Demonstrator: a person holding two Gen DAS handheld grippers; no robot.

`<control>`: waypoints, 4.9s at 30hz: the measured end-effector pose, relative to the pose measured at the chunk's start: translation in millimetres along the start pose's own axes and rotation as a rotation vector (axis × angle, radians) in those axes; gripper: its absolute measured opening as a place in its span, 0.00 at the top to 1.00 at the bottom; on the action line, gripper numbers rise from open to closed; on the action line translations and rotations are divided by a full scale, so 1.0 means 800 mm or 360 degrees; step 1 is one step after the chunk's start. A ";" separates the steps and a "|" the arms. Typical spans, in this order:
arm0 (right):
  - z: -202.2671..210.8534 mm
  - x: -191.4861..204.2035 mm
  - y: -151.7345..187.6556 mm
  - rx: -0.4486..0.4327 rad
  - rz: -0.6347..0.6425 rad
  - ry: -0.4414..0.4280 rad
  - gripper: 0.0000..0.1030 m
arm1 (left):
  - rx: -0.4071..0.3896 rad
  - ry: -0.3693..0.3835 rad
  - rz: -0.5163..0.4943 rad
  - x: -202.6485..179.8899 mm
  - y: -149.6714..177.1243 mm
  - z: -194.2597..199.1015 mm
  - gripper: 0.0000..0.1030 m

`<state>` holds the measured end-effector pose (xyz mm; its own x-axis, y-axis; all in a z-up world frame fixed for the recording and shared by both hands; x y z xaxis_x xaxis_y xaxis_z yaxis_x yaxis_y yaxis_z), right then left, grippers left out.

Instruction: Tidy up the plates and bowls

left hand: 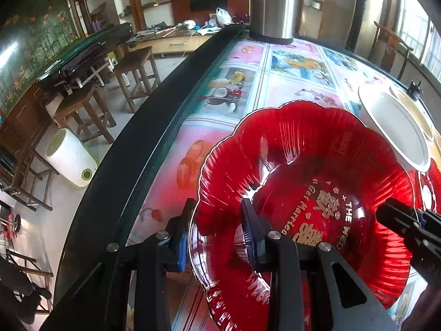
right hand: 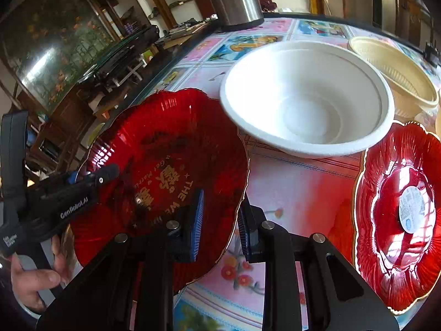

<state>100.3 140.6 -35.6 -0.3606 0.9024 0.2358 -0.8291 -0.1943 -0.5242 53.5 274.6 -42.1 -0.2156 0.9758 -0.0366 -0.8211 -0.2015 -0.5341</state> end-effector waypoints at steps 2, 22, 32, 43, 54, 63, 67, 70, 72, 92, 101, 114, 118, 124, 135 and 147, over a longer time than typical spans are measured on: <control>0.009 0.006 0.001 -0.0038 0.0037 0.0025 0.78 | 0.0002 0.0012 0.0022 0.003 0.004 0.003 0.70; 0.099 0.060 0.037 -0.0230 0.0123 0.0039 0.78 | -0.0166 0.0029 0.0026 0.027 0.031 0.095 0.70; 0.081 0.097 0.075 -0.0166 0.0200 0.0031 0.77 | -0.0166 -0.0028 0.0087 0.063 0.055 0.088 0.70; 0.063 0.096 0.095 -0.0094 0.0217 0.0064 0.77 | -0.0141 -0.0027 0.0113 0.071 0.070 0.074 0.70; 0.047 0.098 0.115 -0.0001 0.0201 0.0034 0.77 | -0.0122 -0.0056 0.0114 0.079 0.082 0.064 0.70; 0.046 0.101 0.119 0.0040 0.0169 -0.0018 0.66 | -0.0141 -0.0060 0.0146 0.082 0.085 0.059 0.47; 0.051 0.090 0.118 0.0040 0.0122 -0.0027 0.59 | -0.0187 -0.0068 0.0199 0.090 0.083 0.070 0.26; 0.067 0.077 0.112 -0.0003 0.0049 -0.0093 0.58 | -0.0229 -0.0136 0.0194 0.094 0.075 0.086 0.22; 0.076 0.071 0.108 -0.0029 0.0032 -0.0091 0.58 | -0.0260 -0.0139 0.0180 0.091 0.070 0.100 0.22; 0.197 -0.165 0.096 -0.0313 -0.0476 0.0211 0.49 | -0.0444 0.0394 -0.0249 -0.177 0.013 0.166 0.19; 0.178 -0.220 0.092 -0.0222 -0.0593 0.0209 0.49 | -0.0211 0.0415 -0.0315 -0.259 0.017 0.095 0.19; 0.136 -0.266 0.058 -0.0145 -0.0629 0.0203 0.49 | -0.0050 0.0375 -0.0305 -0.290 0.020 0.038 0.19; 0.128 -0.276 0.053 -0.0145 -0.0667 0.0170 0.49 | -0.0030 0.0368 -0.0304 -0.293 0.022 0.028 0.19; 0.125 -0.281 0.050 -0.0136 -0.0666 0.0175 0.49 | 0.0010 0.0391 -0.0275 -0.296 0.022 0.021 0.19; 0.119 -0.288 0.042 -0.0143 -0.0660 0.0163 0.49 | 0.0022 0.0422 -0.0263 -0.303 0.022 0.025 0.19; 0.110 -0.299 0.046 -0.0106 -0.0666 0.0186 0.49 | 0.0065 0.0419 -0.0257 -0.311 0.026 0.013 0.19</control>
<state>118.2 -116.5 -39.5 0.0545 0.9363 0.3470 -0.8628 0.2191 -0.4556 84.8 26.8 -35.4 0.0592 0.9829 -0.1744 -0.8553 -0.0402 -0.5166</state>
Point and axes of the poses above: each gripper's, at about its wrist camera, not at the fingertips, and z roughly against the way its jaws point, x to its left, y to its underside, the point moved 8 cm from there along -z, roughly the way its jaws point, and after that the axes turned 5 degrees about y, right-handed, at the moved point
